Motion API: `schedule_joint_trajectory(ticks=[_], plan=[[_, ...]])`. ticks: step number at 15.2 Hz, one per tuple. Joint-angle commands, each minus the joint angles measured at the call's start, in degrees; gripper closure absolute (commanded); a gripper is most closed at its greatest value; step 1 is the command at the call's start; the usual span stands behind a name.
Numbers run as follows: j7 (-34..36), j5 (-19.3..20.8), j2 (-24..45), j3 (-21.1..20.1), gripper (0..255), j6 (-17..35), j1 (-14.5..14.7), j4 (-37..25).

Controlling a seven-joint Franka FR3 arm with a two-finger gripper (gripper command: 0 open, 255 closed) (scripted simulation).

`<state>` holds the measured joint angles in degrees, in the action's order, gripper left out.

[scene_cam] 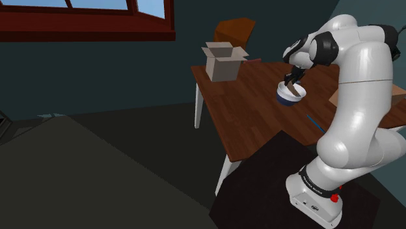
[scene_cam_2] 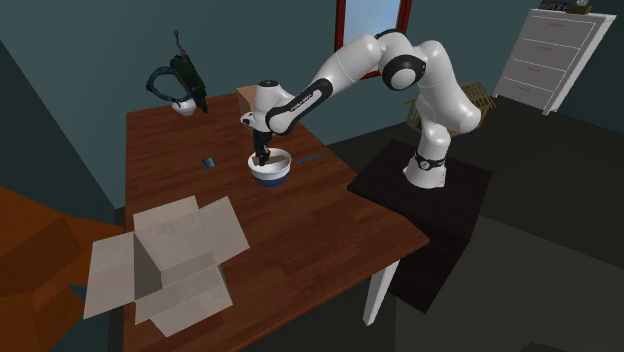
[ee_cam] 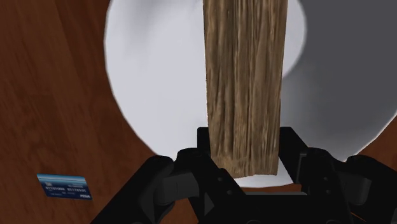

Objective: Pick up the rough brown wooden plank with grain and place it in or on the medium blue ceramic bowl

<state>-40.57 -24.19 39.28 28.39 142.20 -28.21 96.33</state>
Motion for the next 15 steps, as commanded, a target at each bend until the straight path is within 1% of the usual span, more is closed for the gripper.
schedule_joint_trajectory(ticks=[1, 2, 3, 8, 12, 15], plan=[[0.0, 0.0, 0.0, 0.0, 255, 0.0, 0.0, 0.0], [0.0, 0.0, 0.0, 0.0, 255, 0.0, 0.0, 0.0], [0.0, 0.0, 0.0, 0.0, 0, 0.0, 0.0, 0.0], [0.0, 0.0, 0.0, 0.0, 0, 0.0, 0.0, 0.0], [1.6, 2.9, -5.9, 2.7, 0, -3.5, 2.6, 2.3], [1.6, 2.9, -5.9, 2.7, 0, -3.5, 2.6, 2.3]])
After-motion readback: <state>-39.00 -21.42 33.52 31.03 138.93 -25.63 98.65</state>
